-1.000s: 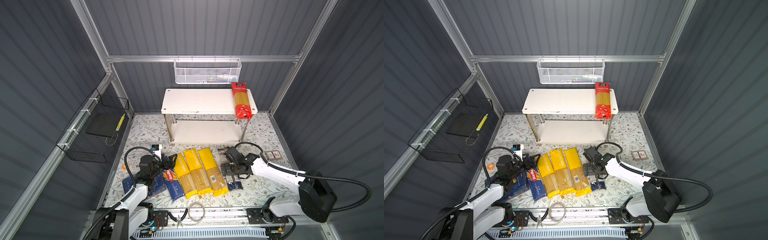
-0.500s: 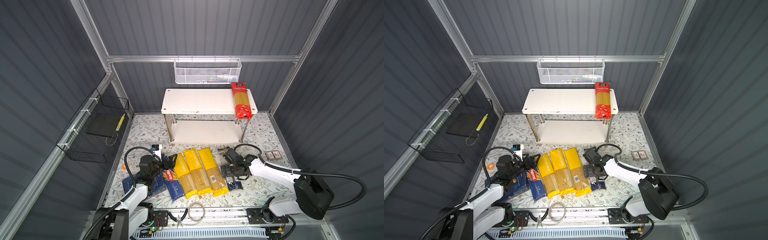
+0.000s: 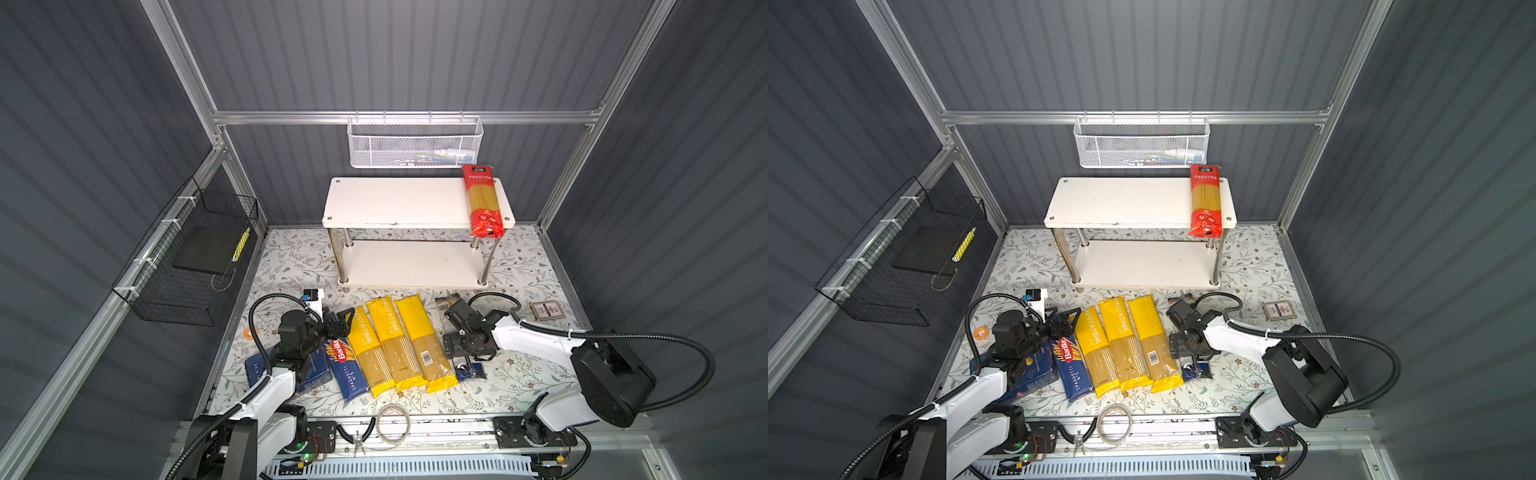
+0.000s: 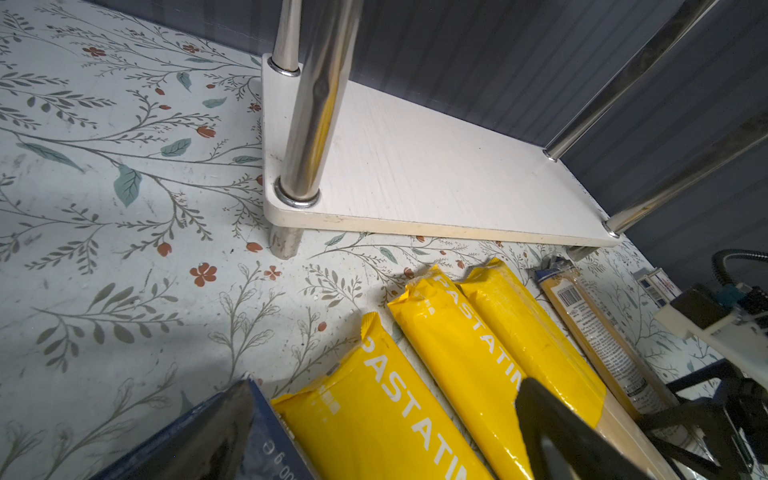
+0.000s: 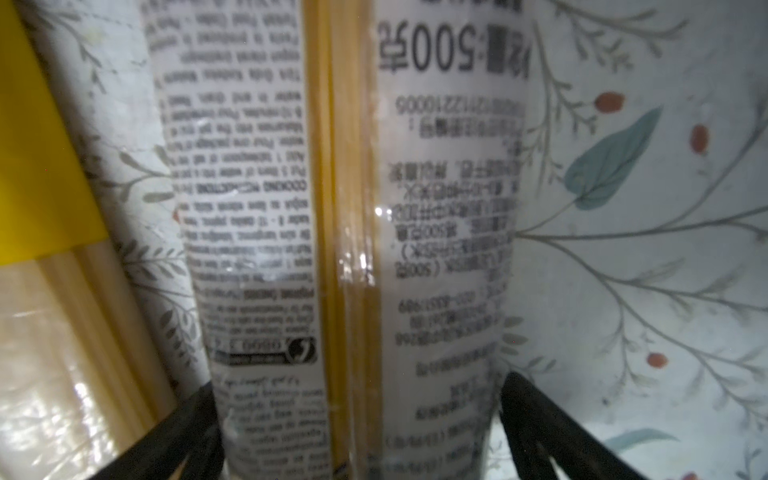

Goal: Place and organize the pasta boxes and bags onto the shelf
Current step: 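Move the right gripper down over the clear white-labelled spaghetti bag, then close the right gripper around the clear white-labelled spaghetti bag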

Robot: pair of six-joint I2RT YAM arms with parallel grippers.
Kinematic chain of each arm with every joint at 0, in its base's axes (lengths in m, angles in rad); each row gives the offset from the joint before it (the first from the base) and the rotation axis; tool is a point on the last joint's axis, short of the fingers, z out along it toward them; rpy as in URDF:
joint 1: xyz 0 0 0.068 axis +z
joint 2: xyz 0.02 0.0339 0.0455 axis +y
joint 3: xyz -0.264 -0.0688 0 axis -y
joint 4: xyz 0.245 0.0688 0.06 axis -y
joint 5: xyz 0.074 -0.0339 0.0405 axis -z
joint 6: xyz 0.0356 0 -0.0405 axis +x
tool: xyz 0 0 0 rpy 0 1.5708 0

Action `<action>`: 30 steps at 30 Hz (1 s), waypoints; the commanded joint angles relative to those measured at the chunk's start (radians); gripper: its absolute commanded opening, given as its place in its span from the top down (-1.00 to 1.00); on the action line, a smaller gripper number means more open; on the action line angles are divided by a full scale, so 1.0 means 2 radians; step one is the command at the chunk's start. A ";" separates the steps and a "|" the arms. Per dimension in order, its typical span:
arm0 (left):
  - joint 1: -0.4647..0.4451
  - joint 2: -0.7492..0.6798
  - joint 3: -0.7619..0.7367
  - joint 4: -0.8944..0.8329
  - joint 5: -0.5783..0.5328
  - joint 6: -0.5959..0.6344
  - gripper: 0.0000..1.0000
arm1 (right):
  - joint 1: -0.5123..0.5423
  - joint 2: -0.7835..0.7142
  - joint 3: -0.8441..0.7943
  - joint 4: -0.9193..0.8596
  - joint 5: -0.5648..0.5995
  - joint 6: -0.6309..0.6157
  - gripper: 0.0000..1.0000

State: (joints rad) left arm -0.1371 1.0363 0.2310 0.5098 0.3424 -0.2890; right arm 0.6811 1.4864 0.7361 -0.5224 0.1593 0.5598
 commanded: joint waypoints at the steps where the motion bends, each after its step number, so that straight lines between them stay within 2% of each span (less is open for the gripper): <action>1: -0.003 -0.005 0.016 -0.005 0.009 0.009 -0.99 | -0.001 0.010 -0.001 -0.014 0.008 0.004 -0.98; 8: -0.003 -0.004 0.016 -0.007 0.011 0.009 -0.99 | -0.001 0.018 -0.002 0.007 -0.021 -0.006 -0.96; 30: -0.003 -0.006 0.018 -0.017 0.001 0.008 -1.00 | -0.001 0.029 -0.026 0.029 -0.020 0.035 -0.63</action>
State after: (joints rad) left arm -0.1371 1.0428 0.2478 0.4900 0.3416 -0.2890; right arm 0.6804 1.5024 0.7311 -0.4614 0.1539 0.5957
